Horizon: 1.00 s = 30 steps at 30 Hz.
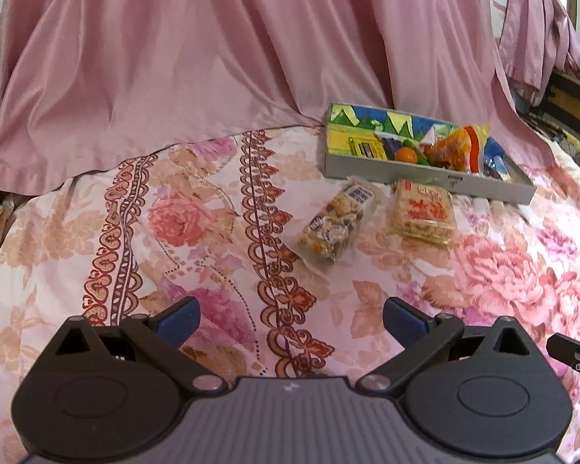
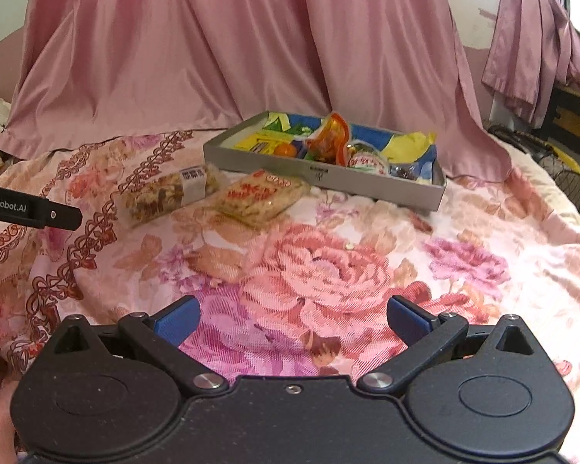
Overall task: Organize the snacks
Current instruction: 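Move both open tools back toward the nut pouch and rice-cracker pack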
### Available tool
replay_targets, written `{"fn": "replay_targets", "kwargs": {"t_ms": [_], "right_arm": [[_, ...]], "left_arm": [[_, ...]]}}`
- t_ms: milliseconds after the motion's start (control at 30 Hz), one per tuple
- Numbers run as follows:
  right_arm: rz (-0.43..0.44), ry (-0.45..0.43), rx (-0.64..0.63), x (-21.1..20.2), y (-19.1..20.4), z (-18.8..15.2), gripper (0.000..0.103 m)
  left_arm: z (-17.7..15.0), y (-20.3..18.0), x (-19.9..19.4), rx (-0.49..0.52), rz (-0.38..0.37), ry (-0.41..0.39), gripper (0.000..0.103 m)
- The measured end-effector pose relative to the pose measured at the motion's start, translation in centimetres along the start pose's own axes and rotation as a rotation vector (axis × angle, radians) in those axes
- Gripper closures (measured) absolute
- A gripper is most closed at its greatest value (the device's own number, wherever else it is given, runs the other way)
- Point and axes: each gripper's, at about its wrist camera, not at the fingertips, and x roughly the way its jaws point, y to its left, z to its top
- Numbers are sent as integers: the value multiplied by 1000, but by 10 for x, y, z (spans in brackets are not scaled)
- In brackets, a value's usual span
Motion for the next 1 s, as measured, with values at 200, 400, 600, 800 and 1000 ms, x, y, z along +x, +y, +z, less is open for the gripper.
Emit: {"fn": "replay_targets", "kwargs": {"t_ms": [200, 400, 600, 800, 1000], "right_arm": [[11, 23, 16, 7, -1, -1, 1], [17, 35, 36, 10, -5, -1, 1], [19, 48, 43, 13, -5, -2, 1], [28, 58, 57, 15, -8, -5, 1], [28, 51, 66, 15, -9, -4, 1]], "left_arm": [[-1, -5, 9, 10, -6, 18, 0], [1, -11, 17, 22, -14, 27, 0], [2, -14, 18, 42, -13, 39, 0], [3, -12, 20, 53, 13, 53, 0], [6, -10, 21, 61, 25, 44, 0]]}}
